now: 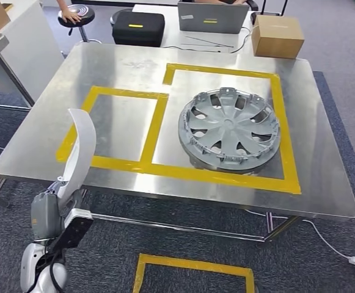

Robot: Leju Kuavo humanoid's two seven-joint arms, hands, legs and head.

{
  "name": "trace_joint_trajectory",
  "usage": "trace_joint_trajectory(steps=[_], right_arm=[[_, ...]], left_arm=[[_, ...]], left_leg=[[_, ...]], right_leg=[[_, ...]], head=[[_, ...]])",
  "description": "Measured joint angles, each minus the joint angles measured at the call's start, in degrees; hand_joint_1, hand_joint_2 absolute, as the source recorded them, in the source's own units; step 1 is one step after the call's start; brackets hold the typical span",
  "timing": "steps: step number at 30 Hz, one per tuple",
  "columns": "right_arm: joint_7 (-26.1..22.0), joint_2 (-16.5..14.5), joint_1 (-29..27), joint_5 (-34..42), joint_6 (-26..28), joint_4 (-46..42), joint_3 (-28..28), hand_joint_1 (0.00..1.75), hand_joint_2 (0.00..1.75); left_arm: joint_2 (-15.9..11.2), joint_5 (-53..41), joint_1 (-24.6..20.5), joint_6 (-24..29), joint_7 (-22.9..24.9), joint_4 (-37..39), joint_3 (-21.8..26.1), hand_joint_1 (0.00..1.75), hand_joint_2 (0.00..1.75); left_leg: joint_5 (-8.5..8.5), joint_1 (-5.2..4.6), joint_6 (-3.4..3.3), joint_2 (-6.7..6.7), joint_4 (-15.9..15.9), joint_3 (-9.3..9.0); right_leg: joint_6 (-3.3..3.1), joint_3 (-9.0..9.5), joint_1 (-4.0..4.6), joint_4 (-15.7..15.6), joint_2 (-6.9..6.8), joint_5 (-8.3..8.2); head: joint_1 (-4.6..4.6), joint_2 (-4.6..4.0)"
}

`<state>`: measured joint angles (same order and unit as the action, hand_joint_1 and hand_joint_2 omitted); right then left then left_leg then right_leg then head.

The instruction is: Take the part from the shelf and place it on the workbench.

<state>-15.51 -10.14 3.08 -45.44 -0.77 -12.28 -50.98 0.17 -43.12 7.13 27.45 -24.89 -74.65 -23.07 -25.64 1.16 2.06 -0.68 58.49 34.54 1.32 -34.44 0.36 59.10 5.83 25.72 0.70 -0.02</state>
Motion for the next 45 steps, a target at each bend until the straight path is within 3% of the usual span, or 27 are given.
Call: trace_joint_trajectory(steps=[4, 11, 25, 31, 32, 33, 35, 37, 38, 39, 40, 42, 43, 45], right_arm=[[0.01, -0.01, -0.27, -0.27, 0.19, 0.0, -0.03, 0.0, 0.0], [0.01, -0.08, -0.08, -0.46, 0.22, 0.0, -0.05, 0.0, 0.0], [0.09, -0.28, -0.06, -2.07, -0.13, 0.0, -0.05, 0.0, 0.0], [0.12, -0.5, -0.05, -2.72, -0.19, -0.01, -0.05, 0.0, 0.0], [0.14, -0.52, -0.07, -2.73, -0.19, -0.02, -0.06, 0.0, 0.0], [0.15, -0.54, -0.05, -2.77, -0.2, -0.03, -0.06, 0.0, 0.0], [0.16, -0.55, 0.1, -2.89, -0.22, -0.04, -0.06, 0.0, 0.0], [0.18, -0.55, 0.22, -3.01, -0.25, -0.04, -0.05, 0.0, 0.0], [0.21, -0.55, 0.18, -3.09, -0.26, -0.04, -0.05, 0.0, 0.0], [0.23, -0.55, 0.12, -3.19, -0.27, -0.04, -0.05, 0.0, 0.0], [0.26, -0.55, 0.07, -3.3, -0.27, -0.04, -0.05, 0.0, 0.0], [0.27, -0.68, 0.09, -3.55, -0.27, -0.04, -0.05, 0.0, 0.0], [0.28, -0.79, 0.18, -3.63, -0.28, -0.03, -0.05, 0.0, 0.0], [0.35, -1.02, 0.36, -3.7, -0.29, 0.0, -0.05, 0.0, 0.0]], left_arm=[[0.4, -0.03, -0.12, -0.04, 0.29, 0.03, 0.43, 1.64, 1.75], [0.69, -0.07, -0.12, -0.06, 0.31, 0.05, 0.59, 1.64, 1.75], [1.34, -0.68, -1.38, -1.45, 1.52, 1.82, 2.4, 1.64, 1.75], [1.65, -2.02, -2.53, -1.68, 1.52, 2.95, 3.08, 1.64, 1.75], [1.77, -2.11, -2.7, -1.68, 1.55, 3.08, 3.11, 1.64, 1.75], [1.9, -2.2, -2.84, -1.68, 1.58, 3.19, 3.14, 1.64, 1.75], [2.06, -2.42, -3.03, -1.69, 1.67, 3.44, 3.19, 1.64, 1.75], [2.09, -2.62, -3.08, -1.73, 1.73, 3.74, 3.22, 1.64, 1.75], [2.12, -2.72, -3.08, -1.77, 1.78, 3.91, 3.22, 1.64, 1.75], [2.16, -2.84, -3.09, -1.8, 1.82, 4.08, 3.22, 1.64, 1.75], [2.22, -2.93, -3.12, -1.84, 1.86, 4.25, 3.23, 1.64, 1.75], [2.36, -3.08, -3.23, -1.85, 1.91, 4.51, 3.27, 1.64, 1.75], [2.41, -3.13, -3.33, -1.85, 1.93, 4.62, 3.3, 1.64, 1.75], [2.43, -3.21, -3.52, -1.85, 1.94, 4.78, 3.33, 1.64, 1.75]], left_leg=[[0.0, -0.05, -0.25, -0.41, -0.38, -0.11], [-0.13, -0.16, -0.78, -0.68, -0.37, -0.18], [-0.06, -0.17, -0.83, -0.73, -0.65, -0.45], [-0.11, -0.42, -1.47, -0.68, -0.92, -0.61], [-0.02, -0.31, -1.69, -0.56, -1.29, -0.88], [0.05, -0.16, -1.92, -0.39, -1.69, -1.23], [-0.06, 0.01, -2.23, 0.07, -2.18, -1.92], [-0.48, 0.07, -2.19, 0.5, -2.19, -2.34], [-0.74, 0.17, -2.02, 0.66, -2.18, -2.63], [-1.02, 0.33, -1.76, 0.75, -2.17, -3.0], [-1.39, 0.57, -1.4, 0.8, -2.16, -3.52], [-2.27, 0.85, -0.45, 0.85, -2.07, -4.56], [-2.65, 0.83, 0.04, 0.85, -2.0, -4.92], [-2.99, 0.69, 0.78, 0.84, -2.17, -5.24]], right_leg=[[-0.64, 0.28, 0.09, -0.32, -0.45, 0.09], [0.58, 0.82, 0.03, -1.1, -0.77, 0.01], [0.77, 0.81, 0.02, -1.11, -0.77, -0.05], [1.4, 0.82, -0.34, -1.37, -0.67, 0.03], [1.59, 0.74, -0.31, -1.14, -1.18, 0.19], [1.83, 0.26, -0.28, -0.12, -2.09, 0.76], [2.35, -2.61, -0.41, 5.56, -4.28, 3.45], [2.9, -6.84, -0.81, 13.17, -5.14, 6.2], [3.18, -8.1, -1.02, 15.1, -5.25, 6.26], [3.46, -8.29, -1.25, 14.91, -5.32, 5.24], [3.77, -7.24, -1.52, 12.34, -5.43, 3.17], [4.34, -3.28, -1.94, 4.32, -5.82, -0.7], [4.15, -1.74, -2.04, 1.42, -5.87, -1.56], [3.08, -0.93, -1.85, 0.05, -5.62, -0.99]], head=[[-0.1, 0.01], [-0.07, 0.01], [-0.02, 0.01], [0.0, 0.01], [-0.04, 0.01], [-0.22, 0.01], [-0.63, 0.01], [-0.78, 0.01], [-0.76, 0.02], [-0.78, 0.02], [-0.77, 0.02], [-1.01, 0.01], [-1.18, 0.01], [-1.36, 0.02]])
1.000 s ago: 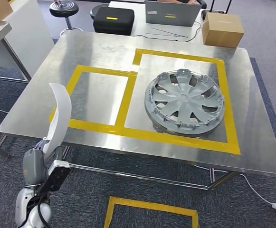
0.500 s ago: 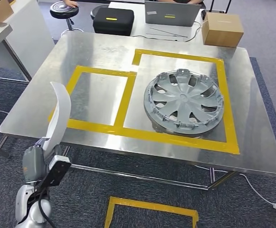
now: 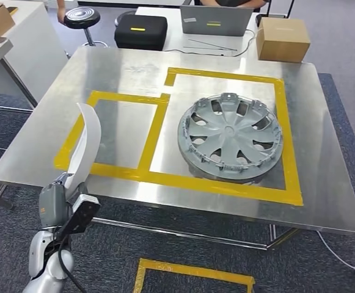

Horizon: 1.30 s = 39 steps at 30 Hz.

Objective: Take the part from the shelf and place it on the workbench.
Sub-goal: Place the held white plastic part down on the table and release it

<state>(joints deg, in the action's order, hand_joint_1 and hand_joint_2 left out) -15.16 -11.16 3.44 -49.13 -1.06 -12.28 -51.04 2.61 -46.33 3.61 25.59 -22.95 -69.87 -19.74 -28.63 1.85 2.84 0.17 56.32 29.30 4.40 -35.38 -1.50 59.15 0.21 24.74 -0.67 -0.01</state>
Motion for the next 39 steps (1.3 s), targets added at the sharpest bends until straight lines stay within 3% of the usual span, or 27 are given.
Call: trace_joint_trajectory(steps=[2, 4, 7, 8, 9, 10, 12, 14, 17, 18, 27, 36, 39], right_arm=[[0.06, 0.02, 0.06, -0.08, 0.02, -0.02, -0.01, 0.0, 0.0], [0.07, 0.01, 0.07, -0.26, 0.05, -0.04, -0.02, 0.0, 0.0], [0.19, 0.0, 0.28, -0.67, 0.14, -0.04, -0.02, 0.0, 0.0], [0.26, 0.0, 0.29, -0.81, 0.16, -0.04, -0.02, 0.0, 0.0], [0.32, 0.0, 0.26, -0.9, 0.19, -0.04, -0.02, 0.0, 0.0], [0.36, -0.01, 0.23, -0.97, 0.21, -0.04, -0.02, 0.0, 0.0], [0.41, -0.04, 0.27, -1.19, 0.21, -0.04, -0.02, 0.0, 0.0], [0.47, -0.06, 0.4, -1.59, 0.17, -0.05, -0.02, 0.0, 0.0], [0.66, -0.05, 0.42, -2.27, 0.07, -0.09, -0.02, 0.0, 0.0], [0.7, -0.05, 0.41, -2.43, 0.04, -0.09, -0.02, 0.0, 0.0], [2.22, -0.15, 1.66, -4.82, -0.51, -0.1, 0.64, 0.0, 0.0], [2.86, -0.22, 2.46, -6.03, -1.14, -0.11, 1.43, 0.0, 0.0], [3.01, -0.22, 2.5, -6.17, -1.21, -0.11, 1.66, 0.0, 0.0]], left_arm=[[0.08, -0.09, -0.24, -0.01, 0.0, 0.14, 0.0, 1.64, 1.75], [0.21, -0.28, -0.65, -0.03, 0.0, 0.25, -0.03, 1.64, 1.75], [0.26, -0.74, -1.02, -0.16, 0.1, 0.57, -0.05, 1.64, 1.75], [0.26, -0.88, -1.04, -0.2, 0.2, 0.76, -0.04, 1.64, 1.75], [0.27, -0.99, -1.06, -0.22, 0.31, 0.95, -0.04, 1.64, 1.75], [0.27, -1.16, -1.11, -0.22, 0.44, 1.13, -0.04, 1.64, 1.75], [0.28, -1.96, -1.43, -0.2, 0.75, 1.54, -0.05, 1.64, 1.75], [0.46, -3.32, -2.08, -0.17, 1.4, 2.1, -0.08, 1.64, 1.75], [0.83, -5.49, -3.24, -0.19, 3.08, 3.23, 0.0, 1.64, 1.75], [0.86, -6.17, -3.71, -0.2, 3.61, 3.61, 0.07, 1.64, 1.75], [1.79, -19.58, -12.83, -2.23, 13.04, 13.07, -0.13, 1.64, 1.75], [3.72, -24.95, -21.34, -4.23, 17.83, 23.41, -1.32, 1.64, 1.75], [4.33, -26.59, -23.76, -4.89, 19.23, 26.49, -1.74, 1.72, 1.75]], left_leg=[[-0.29, 0.21, 0.59, 0.03, -0.24, -0.3], [-1.87, 0.26, 0.92, 0.05, 2.37, 0.79], [-6.11, -0.14, 0.73, 0.03, 14.03, 7.85], [-6.26, -0.24, 0.57, 0.03, 16.76, 10.02], [-5.12, -0.3, 0.34, 0.03, 17.35, 11.15], [-2.87, -0.37, 0.05, 0.02, 15.8, 11.18], [2.5, -0.61, -0.61, -0.02, 8.86, 9.0], [4.79, -0.73, -0.74, -0.09, 3.19, 6.95], [4.66, -0.67, -0.34, -0.33, 1.73, 6.5], [4.58, -0.71, -0.5, -0.44, 1.73, 6.5], [4.56, -0.8, -1.31, -0.65, 1.74, 6.49], [4.8, -0.77, -1.44, -0.64, 1.72, 6.45], [4.82, -0.76, -1.42, -0.64, 1.72, 6.45]], right_leg=[[-1.28, -0.01, 0.11, 0.18, 0.28, 0.34], [-2.19, 0.54, 0.13, 0.07, 0.42, 0.61], [-3.05, 1.15, 0.33, -0.02, 0.67, 1.16], [-3.19, 1.36, 0.44, -0.02, 0.85, 1.4], [-3.24, 1.66, 0.54, -0.02, 1.04, 1.65], [-3.21, 2.05, 0.61, -0.02, 1.25, 1.94], [-2.86, 2.88, 0.8, 0.03, 1.6, 2.62], [-2.52, 3.17, 1.09, 0.2, 1.83, 3.23], [-2.98, 3.21, 1.3, -0.04, 1.71, 3.37], [-3.0, 3.36, 1.3, -0.31, 1.59, 3.31], [-1.49, 3.99, 1.23, -1.56, 1.33, 2.86], [-1.3, 4.02, 1.31, -1.46, 1.36, 2.72], [-1.3, 4.0, 1.32, -1.41, 1.36, 2.72]], head=[[0.26, 0.0], [0.5, -0.01], [0.88, -0.01], [0.94, -0.01], [0.94, 0.0], [0.96, -0.01], [0.99, -0.01], [0.98, -0.01], [0.86, -0.01], [0.87, 0.0], [0.85, -0.01], [0.89, -0.01], [0.89, 0.0]])
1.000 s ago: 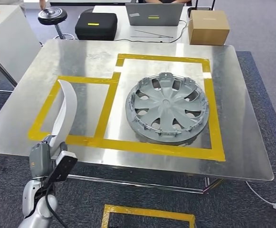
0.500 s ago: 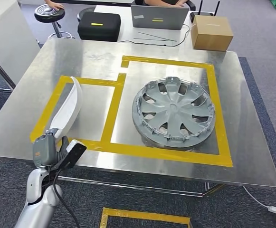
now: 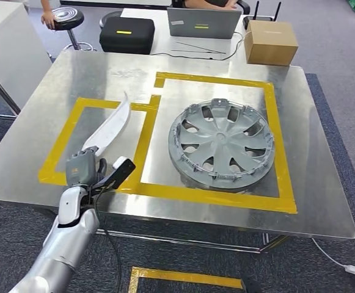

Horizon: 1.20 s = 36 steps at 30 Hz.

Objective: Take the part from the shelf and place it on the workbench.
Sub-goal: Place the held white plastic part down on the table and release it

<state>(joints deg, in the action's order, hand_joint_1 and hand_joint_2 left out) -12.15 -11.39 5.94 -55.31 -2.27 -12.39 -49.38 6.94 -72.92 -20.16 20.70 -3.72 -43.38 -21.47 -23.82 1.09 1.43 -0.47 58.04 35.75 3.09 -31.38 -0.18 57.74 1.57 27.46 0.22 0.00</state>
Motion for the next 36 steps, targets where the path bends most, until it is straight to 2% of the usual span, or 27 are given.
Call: trace_joint_trajectory(steps=[5, 6, 7, 9, 10, 11, 17, 22, 24, 26, 28, 29, 30, 31, 32, 33, 34, 35, 36], right_arm=[[0.45, 0.0, 0.04, 0.02, -0.01, 0.0, 0.05, 0.0, 0.0], [0.49, 0.0, 0.04, 0.03, -0.01, 0.0, 0.05, 0.0, 0.0], [0.51, 0.0, 0.04, 0.04, 0.01, 0.0, 0.05, 0.0, 0.0], [0.52, 0.0, 0.04, 0.07, 0.04, 0.0, 0.05, 0.0, 0.0], [0.52, 0.0, 0.04, 0.1, 0.08, 0.0, 0.05, 0.0, 0.0], [0.51, 0.0, 0.03, 0.17, 0.12, 0.0, 0.05, 0.0, 0.0], [0.49, 0.0, -0.06, 0.48, 0.27, 0.0, 0.04, 0.0, 0.0], [0.31, 0.0, -0.17, 1.03, 0.61, 0.0, 0.02, 0.0, 0.0], [0.17, 0.02, -0.3, 1.13, 0.77, 0.0, 0.01, 0.0, 0.0], [-0.03, 0.05, -0.41, 1.22, 0.86, 0.0, -0.02, 0.0, 0.0], [-0.23, 0.1, -0.63, 1.44, 0.96, 0.0, -0.1, 0.0, 0.0], [-0.34, 0.12, -0.82, 1.61, 1.03, 0.0, -0.21, 0.0, 0.0], [-0.45, 0.15, -1.03, 1.79, 1.14, 0.0, -0.34, 0.0, 0.0], [-0.56, 0.2, -1.23, 1.97, 1.25, 0.0, -0.47, 0.0, 0.0], [-0.67, 0.26, -1.39, 2.09, 1.35, 0.0, -0.57, 0.0, 0.0], [-0.77, 0.26, -1.48, 2.17, 1.43, 0.02, -0.61, 0.0, 0.0], [-0.87, 0.26, -1.54, 2.2, 1.48, 0.03, -0.63, 0.0, 0.0], [-0.95, 0.25, -1.59, 2.22, 1.52, 0.05, -0.66, 0.0, 0.0], [-1.01, 0.24, -1.61, 2.27, 1.57, 0.07, -0.73, 0.0, 0.0]], left_arm=[[0.99, -4.03, -3.36, -0.2, 4.09, 4.42, -1.04, 1.75, 1.75], [1.11, -4.35, -3.81, -0.18, 4.5, 5.07, -1.23, 1.4, 1.75], [1.21, -4.5, -4.18, -0.14, 4.72, 5.64, -1.36, 0.97, 1.75], [1.38, -4.51, -4.65, 0.16, 4.91, 6.5, -1.43, 0.1, 0.87], [1.43, -4.41, -4.78, 0.49, 4.92, 6.75, -1.43, 0.0, 0.44], [1.48, -4.3, -4.89, 1.01, 4.94, 6.95, -1.42, 0.0, 0.0], [1.67, -4.38, -5.24, 2.73, 6.29, 7.68, -1.37, 0.0, 0.0], [1.63, -4.41, -5.25, 5.12, 7.3, 7.77, -0.93, 0.0, 0.0], [1.57, -4.38, -5.21, 6.04, 7.34, 7.66, -0.6, 0.0, 0.0], [1.43, -4.26, -5.03, 6.86, 7.17, 7.48, -0.13, 0.0, 0.0], [1.07, -3.86, -4.32, 7.7, 6.62, 7.09, 0.48, 0.0, 0.0], [0.81, -3.47, -3.64, 8.21, 6.18, 6.63, 0.85, 0.0, 0.0], [0.51, -3.03, -2.86, 8.82, 5.66, 6.0, 1.28, 0.0, 0.0], [0.19, -2.49, -2.01, 9.49, 5.1, 5.21, 1.77, 0.0, 0.0], [-0.17, -1.98, -1.2, 10.12, 4.58, 4.37, 2.3, 0.0, 0.0], [-0.58, -1.57, -0.48, 10.61, 4.16, 3.55, 2.79, 0.0, 0.0], [-0.98, -1.22, 0.14, 10.97, 3.8, 2.78, 3.22, 0.0, 0.0], [-1.33, -0.96, 0.71, 11.22, 3.46, 2.04, 3.61, 0.0, 0.0], [-1.68, -0.61, 1.33, 11.46, 3.08, 1.25, 3.99, 0.0, 0.0]], left_leg=[[0.0, 0.0, 0.0, 0.0, 0.0, 0.0], [0.0, 0.0, 0.0, 0.0, 0.0, 0.0], [0.0, 0.0, 0.0, 0.0, 0.0, 0.0], [0.0, 0.0, 0.0, 0.0, 0.0, 0.0], [0.0, 0.0, 0.0, 0.0, 0.0, 0.0], [0.0, 0.0, 0.0, 0.0, 0.0, 0.0], [-0.04, -0.04, -0.03, 0.0, 0.04, 0.01], [-0.02, -0.39, -0.94, 0.0, -0.05, -0.03], [0.61, -0.18, -1.4, 0.14, -0.98, -0.39], [0.99, 0.06, -1.65, 0.34, -1.73, -0.65], [1.04, 0.07, -1.68, 0.51, -1.8, -0.64], [1.06, 0.1, -1.6, 0.6, -1.79, -0.64], [1.1, 0.19, -1.45, 0.65, -1.78, -0.64], [1.13, 0.36, -1.19, 0.67, -1.73, -0.64], [1.14, 0.57, -0.83, 0.67, -1.62, -0.62], [1.17, 0.69, -0.35, 0.63, -1.49, -0.53], [1.23, 0.7, 0.15, 0.56, -1.35, -0.43], [1.39, 0.65, 0.64, 0.47, -1.19, -0.3], [1.65, 0.56, 1.09, 0.37, -1.19, -0.18]], right_leg=[[0.0, 0.01, 0.0, 0.01, 0.0, 0.0], [0.0, 0.01, 0.0, 0.02, 0.0, 0.0], [0.0, 0.01, -0.01, 0.02, 0.0, 0.0], [0.0, 0.01, -0.01, 0.01, 0.0, 0.0], [0.0, 0.0, -0.01, 0.01, 0.0, 0.0], [0.0, 0.01, -0.01, 0.01, 0.0, 0.0], [0.02, 0.01, -0.04, -0.04, 0.0, -0.01], [0.71, 0.18, -0.45, -0.43, 0.05, -0.28], [1.01, -0.21, -0.45, 0.3, -0.15, 0.47], [1.2, -2.48, -0.48, 5.25, -0.58, 3.66], [1.52, -5.98, -0.57, 12.99, -0.87, 7.02], [1.7, -7.06, -0.67, 15.31, -0.95, 7.4], [1.88, -7.18, -0.8, 15.49, -1.0, 6.65], [2.09, -6.1, -1.0, 13.27, -1.07, 4.87], [2.4, -4.13, -1.31, 9.32, -1.17, 2.71], [2.71, -2.06, -1.4, 5.45, -1.12, 1.25], [2.63, -0.55, -1.46, 2.59, -0.96, 0.2], [2.32, 0.17, -1.46, 1.13, -0.79, -0.07], [1.74, 0.13, -1.3, 1.05, -0.54, 0.05]], head=[[-0.02, -0.02], [-0.02, -0.02], [-0.02, -0.01], [-0.02, -0.01], [-0.02, -0.02], [-0.02, -0.02], [-0.01, -0.02], [0.03, -0.01], [-0.07, -0.01], [-0.32, -0.01], [-0.49, 0.0], [-0.48, 0.0], [-0.49, 0.0], [-0.48, 0.0], [-0.49, 0.0], [-0.58, 0.0], [-0.66, 0.0], [-0.75, 0.0], [-0.8, 0.0]])
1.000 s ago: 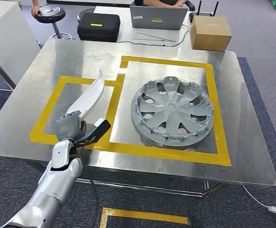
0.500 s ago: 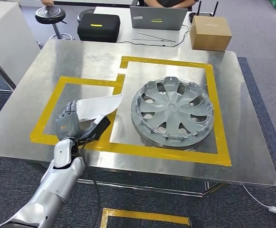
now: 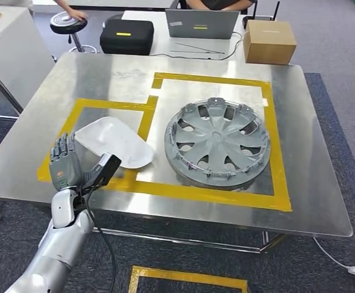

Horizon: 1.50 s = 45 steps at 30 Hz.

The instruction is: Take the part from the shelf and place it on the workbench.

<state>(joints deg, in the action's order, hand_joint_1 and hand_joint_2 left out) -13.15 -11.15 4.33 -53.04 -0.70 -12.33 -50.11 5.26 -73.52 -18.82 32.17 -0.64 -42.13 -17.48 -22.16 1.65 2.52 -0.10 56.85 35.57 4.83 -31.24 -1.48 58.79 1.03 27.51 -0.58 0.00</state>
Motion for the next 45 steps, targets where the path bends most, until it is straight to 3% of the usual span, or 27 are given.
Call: trace_joint_trajectory(steps=[2, 3, 5, 7, 9, 11, 14, 15, 17, 19, 22, 23, 24, 25, 27, 29, 30, 31, 33, 34, 37, 38, 39, 40, 42, 43, 45], right_arm=[[-0.05, 0.08, -0.1, 0.16, 0.11, 0.0, -0.24, 0.0, 0.0], [-0.07, 0.09, -0.14, 0.25, 0.15, -0.01, -0.42, 0.0, 0.0], [-0.09, 0.09, -0.25, 0.42, 0.2, -0.01, -0.75, 0.0, 0.0], [-0.16, 0.09, -0.38, 0.55, 0.25, -0.01, -1.06, 0.0, 0.0], [-0.24, 0.09, -0.51, 0.6, 0.34, 0.0, -1.31, 0.0, 0.0], [-0.37, 0.09, -0.63, 0.6, 0.42, 0.0, -1.51, 0.0, 0.0], [-0.61, 0.09, -0.67, 0.52, 0.37, -0.01, -1.71, 0.0, 0.0], [-0.67, 0.09, -0.66, 0.44, 0.34, -0.02, -1.75, 0.0, 0.0], [-0.74, 0.09, -0.73, 0.11, 0.27, -0.01, -1.84, 0.0, 0.0], [-0.88, 0.09, -0.85, -0.3, 0.22, -0.01, -2.02, 0.0, 0.0], [-1.2, 0.09, -0.95, -0.62, 0.22, 0.0, -2.29, 0.0, 0.0], [-1.25, 0.09, -0.95, -0.71, 0.23, 0.0, -2.37, 0.0, 0.0], [-1.27, 0.09, -0.97, -0.78, 0.23, 0.0, -2.48, 0.0, 0.0], [-1.27, 0.09, -1.01, -0.87, 0.23, 0.0, -2.58, 0.0, 0.0], [-1.27, 0.1, -1.07, -1.0, 0.21, -0.02, -2.73, 0.0, 0.0], [-1.25, 0.21, -1.09, -1.08, 0.15, -0.07, -2.86, 0.0, 0.0], [-1.23, 0.26, -1.1, -1.11, 0.13, -0.09, -2.96, 0.0, 0.0], [-1.2, 0.29, -1.14, -1.15, 0.11, -0.11, -3.06, 0.0, 0.0], [-1.1, 0.24, -1.19, -1.22, 0.1, -0.1, -3.28, 0.0, 0.0], [-1.06, 0.21, -1.18, -1.25, 0.1, -0.09, -3.4, 0.0, 0.0], [-1.02, 0.16, -1.42, -1.38, 0.14, -0.09, -3.78, 0.0, 0.0], [-1.03, 0.16, -1.51, -1.43, 0.16, -0.09, -3.89, 0.0, 0.0], [-1.09, 0.16, -1.52, -1.47, 0.16, -0.09, -3.98, 0.0, 0.0], [-1.2, 0.16, -1.47, -1.48, 0.13, -0.09, -4.05, 0.0, 0.0], [-1.51, 0.16, -1.34, -1.48, -0.02, -0.09, -4.1, 0.0, 0.0], [-1.65, 0.19, -1.34, -1.48, -0.11, -0.14, -4.13, 0.0, 0.0], [-1.84, 0.2, -1.28, -1.52, -0.18, -0.26, -4.16, 0.0, 0.0]], left_arm=[[-0.7, 1.25, 1.68, 0.68, -1.2, -1.86, 0.89, 0.0, 0.0], [-1.09, 2.09, 2.71, 1.08, -1.95, -2.87, 1.4, 0.0, 0.0], [-1.77, 3.61, 4.73, 1.79, -3.4, -4.82, 2.41, 0.0, 0.0], [-2.42, 5.29, 6.69, 2.38, -4.64, -6.66, 3.5, 0.0, 0.0], [-3.02, 7.7, 9.01, 3.05, -6.09, -8.44, 5.01, 0.0, 0.0], [-3.43, 10.01, 11.16, 3.82, -7.87, -9.87, 6.73, 0.0, 0.0], [-3.97, 11.71, 12.99, 4.81, -9.98, -11.02, 9.14, 0.0, 0.0], [-4.1, 11.93, 13.42, 4.95, -10.36, -11.22, 9.82, 0.0, 0.0], [-4.27, 12.71, 14.25, 5.04, -11.22, -11.11, 11.2, 0.0, 0.0], [-4.34, 14.38, 14.93, 5.21, -12.72, -10.17, 13.02, 0.0, 0.0], [-4.35, 17.98, 15.52, 5.57, -16.36, -7.2, 16.45, 0.0, 0.0], [-4.35, 19.23, 15.65, 5.64, -17.88, -5.8, 17.79, 0.0, 0.0], [-4.35, 20.42, 15.77, 5.68, -19.49, -4.2, 19.3, 0.0, 0.0], [-4.34, 21.45, 15.89, 5.71, -20.96, -2.64, 20.9, 0.0, 0.0], [-4.18, 22.91, 16.03, 5.73, -23.12, 0.23, 23.8, 0.0, 0.0], [-3.94, 23.96, 15.78, 5.7, -23.99, 2.68, 26.13, 0.0, 0.0], [-3.89, 24.56, 15.52, 5.65, -24.27, 3.99, 27.24, 0.0, 0.0], [-3.87, 25.33, 15.31, 5.56, -24.68, 5.57, 28.47, 0.0, 0.0], [-3.99, 26.93, 15.31, 5.28, -25.73, 9.0, 31.2, 0.0, 0.0], [-4.02, 27.65, 15.41, 5.14, -26.25, 10.55, 32.62, 0.0, 0.0], [-3.97, 28.72, 14.96, 4.85, -27.23, 13.55, 35.56, 0.0, 0.0], [-3.91, 28.93, 14.68, 4.75, -27.44, 14.46, 36.25, 0.0, 0.0], [-3.83, 29.18, 14.54, 4.62, -27.65, 15.3, 36.89, 0.0, 0.0], [-3.74, 29.47, 14.51, 4.43, -27.87, 16.09, 37.62, 0.0, 0.0], [-3.51, 30.07, 14.55, 4.03, -28.3, 17.08, 38.91, 0.0, 0.0], [-3.27, 30.3, 14.38, 3.79, -28.47, 17.36, 39.45, 0.0, 0.0], [-2.76, 30.91, 13.8, 3.1, -28.76, 17.91, 40.39, 0.0, 0.0]], left_leg=[[0.35, 0.12, 0.72, -0.08, -0.03, 0.18], [-0.36, 0.2, 0.95, -0.05, 0.45, 0.5], [-4.25, 0.17, 1.13, -0.01, 4.64, 2.24], [-9.19, -0.09, 1.02, 0.01, 12.27, 4.78], [-10.56, -0.35, 0.67, 0.01, 16.42, 5.28], [-8.29, -0.7, -0.06, 0.01, 12.8, 1.86], [-6.78, -1.39, -1.11, 0.1, 2.1, -5.66], [-6.92, -1.58, -1.32, 0.06, 0.35, -6.64], [-6.36, -1.7, -1.82, -0.22, -0.38, -6.32], [-5.22, -1.58, -2.54, -0.51, -0.6, -5.54], [-3.4, -1.53, -3.09, -0.98, -0.65, -3.58], [-2.78, -1.57, -3.1, -1.22, -0.62, -2.82], [-2.18, -1.6, -3.05, -1.5, -0.58, -2.05], [-1.57, -1.63, -2.95, -1.88, -0.55, -1.3], [-0.39, -1.6, -2.64, -2.87, -0.49, 0.04], [0.76, -1.52, -2.12, -3.99, -0.5, 0.92], [1.33, -1.4, -1.77, -4.56, -0.56, 1.14], [1.87, -1.31, -1.34, -5.16, -0.7, 1.28], [2.36, -1.11, -0.56, -5.82, -0.77, 1.68], [1.2, -1.12, -0.3, -5.19, 0.0, 2.21], [-6.98, -1.04, 0.39, -1.91, 7.91, 4.83], [-8.7, -0.87, 0.74, -1.36, 11.17, 5.38], [-8.95, -0.64, 1.11, -1.0, 13.48, 5.39], [-7.94, -0.36, 1.49, -0.69, 14.43, 4.74], [-4.84, 0.3, 2.37, 0.65, 11.37, 0.92], [-4.42, 0.58, 2.82, 2.07, 7.94, -2.03], [-5.69, 0.49, 2.29, 4.22, 1.93, -6.18]], right_leg=[[-1.39, -0.74, 0.0, 0.27, 0.16, -0.35], [-2.01, -1.13, 0.03, 0.33, 0.21, -0.66], [-3.11, -2.04, 0.06, 0.26, 0.2, -1.46], [-3.71, -3.17, 0.35, 0.26, 0.18, -2.28], [-3.88, -4.34, 0.71, 0.28, 0.2, -3.13], [-3.78, -5.4, 0.99, 0.29, 0.28, -3.97], [-3.22, -6.34, 1.37, 0.38, 0.01, -5.12], [-2.93, -6.45, 1.4, 0.32, -0.22, -5.53], [-2.31, -6.54, 1.3, -0.01, -0.66, -6.32], [-1.72, -7.26, 1.19, 1.22, -0.82, -4.39], [-1.22, -9.73, 1.18, 10.54, -0.8, 3.62], [-1.17, -10.17, 1.19, 13.76, -0.79, 5.17], [-1.2, -9.89, 1.23, 15.58, -0.77, 5.49], [-1.35, -8.56, 1.29, 15.32, -0.69, 4.59], [-2.09, -3.1, 1.41, 9.23, 0.76, 2.02], [-2.84, 2.72, 1.44, 1.11, 3.55, 1.99], [-3.0, 4.19, 1.53, -1.27, 4.42, 2.52], [-3.07, 4.66, 1.66, -2.24, 4.37, 2.74], [-3.59, 4.08, 1.65, -2.54, 2.93, 1.81], [-3.99, 3.74, 1.54, -2.73, 2.19, 1.13], [-4.56, 1.96, 1.38, -2.97, -0.5, -0.85], [-4.53, 1.16, 1.35, -2.91, -1.52, -1.42], [-4.39, 0.31, 1.29, -2.79, -2.51, -1.96], [-4.19, -0.57, 1.19, -2.59, -3.41, -2.43], [-3.54, -2.18, 0.94, -1.87, -4.94, -3.17], [-3.12, -2.9, 0.93, -1.35, -5.66, -3.36], [-2.21, -3.83, 1.06, -0.34, -7.14, -3.82]], head=[[0.09, 0.0], [0.19, -0.01], [0.39, -0.01], [0.56, 0.0], [0.66, -0.01], [0.7, -0.01], [0.7, 0.0], [0.75, 0.0], [0.81, -0.01], [0.73, -0.01], [0.43, -0.01], [0.43, -0.01], [0.44, -0.01], [0.44, -0.01], [0.44, -0.01], [0.5, -0.01], [0.41, -0.01], [0.31, -0.01], [0.11, -0.01], [0.33, -0.01], [1.28, 0.0], [1.38, 0.0], [1.38, 0.0], [1.4, 0.0], [1.42, 0.0], [1.56, 0.0], [1.66, 0.0]])
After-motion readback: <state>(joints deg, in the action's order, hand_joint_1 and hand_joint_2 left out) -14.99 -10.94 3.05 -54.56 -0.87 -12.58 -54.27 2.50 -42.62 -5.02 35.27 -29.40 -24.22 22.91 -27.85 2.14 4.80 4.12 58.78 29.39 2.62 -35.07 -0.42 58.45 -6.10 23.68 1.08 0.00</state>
